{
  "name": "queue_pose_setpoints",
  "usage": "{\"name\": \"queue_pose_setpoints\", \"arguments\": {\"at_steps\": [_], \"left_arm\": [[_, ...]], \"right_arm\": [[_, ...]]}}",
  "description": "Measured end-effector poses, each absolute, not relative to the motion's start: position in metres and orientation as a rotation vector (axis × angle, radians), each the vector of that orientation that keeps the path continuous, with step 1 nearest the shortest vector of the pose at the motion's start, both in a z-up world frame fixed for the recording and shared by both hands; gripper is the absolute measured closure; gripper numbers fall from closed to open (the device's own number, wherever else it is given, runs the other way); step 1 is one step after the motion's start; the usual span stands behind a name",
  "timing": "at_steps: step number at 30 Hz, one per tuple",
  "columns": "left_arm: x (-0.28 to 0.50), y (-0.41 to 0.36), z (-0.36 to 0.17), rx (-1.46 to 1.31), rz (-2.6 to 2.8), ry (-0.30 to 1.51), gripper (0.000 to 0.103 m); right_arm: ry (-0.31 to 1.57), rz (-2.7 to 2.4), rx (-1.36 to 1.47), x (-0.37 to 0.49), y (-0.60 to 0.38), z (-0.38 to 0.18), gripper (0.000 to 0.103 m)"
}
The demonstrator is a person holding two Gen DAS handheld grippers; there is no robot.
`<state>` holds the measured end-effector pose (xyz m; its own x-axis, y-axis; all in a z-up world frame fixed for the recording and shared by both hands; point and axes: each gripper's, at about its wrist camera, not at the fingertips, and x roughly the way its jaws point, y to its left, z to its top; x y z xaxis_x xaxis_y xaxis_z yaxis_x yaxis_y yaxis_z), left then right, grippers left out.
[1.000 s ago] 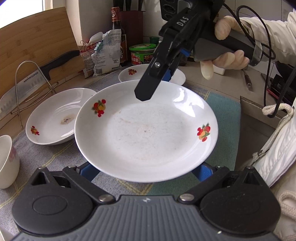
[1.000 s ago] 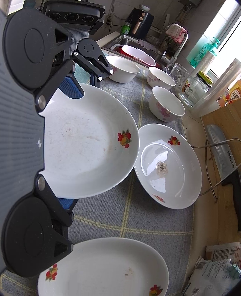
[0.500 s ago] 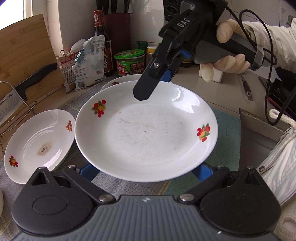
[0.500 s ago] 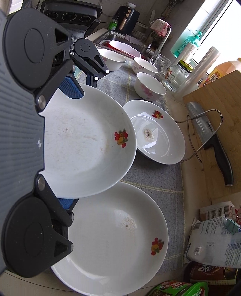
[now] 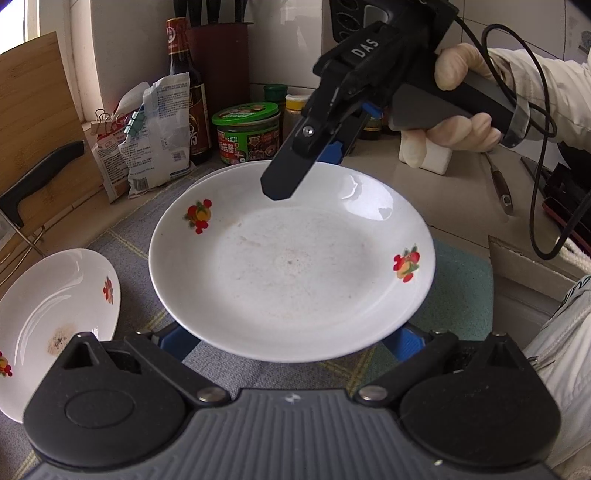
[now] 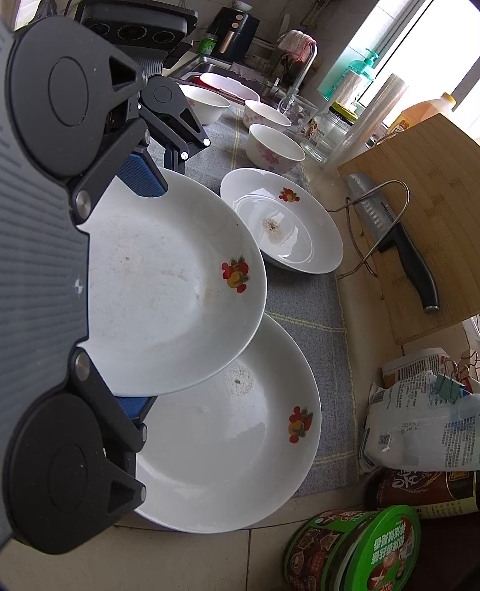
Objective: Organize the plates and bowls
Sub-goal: 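Carry the held plate with both grippers toward the plate by the green jar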
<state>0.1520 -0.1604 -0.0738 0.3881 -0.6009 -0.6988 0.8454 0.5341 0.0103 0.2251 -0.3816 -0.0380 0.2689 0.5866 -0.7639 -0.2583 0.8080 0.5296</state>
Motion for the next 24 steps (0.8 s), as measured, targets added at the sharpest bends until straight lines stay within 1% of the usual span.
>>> {"name": "queue_pose_setpoints", "arguments": {"at_steps": [24], "left_arm": [[0.184, -0.201, -0.082, 0.405, -0.934, 0.734, 0.001]], "right_arm": [[1.156, 0.57, 0.372, 0.256, -0.422, -0.056, 0.0]]}}
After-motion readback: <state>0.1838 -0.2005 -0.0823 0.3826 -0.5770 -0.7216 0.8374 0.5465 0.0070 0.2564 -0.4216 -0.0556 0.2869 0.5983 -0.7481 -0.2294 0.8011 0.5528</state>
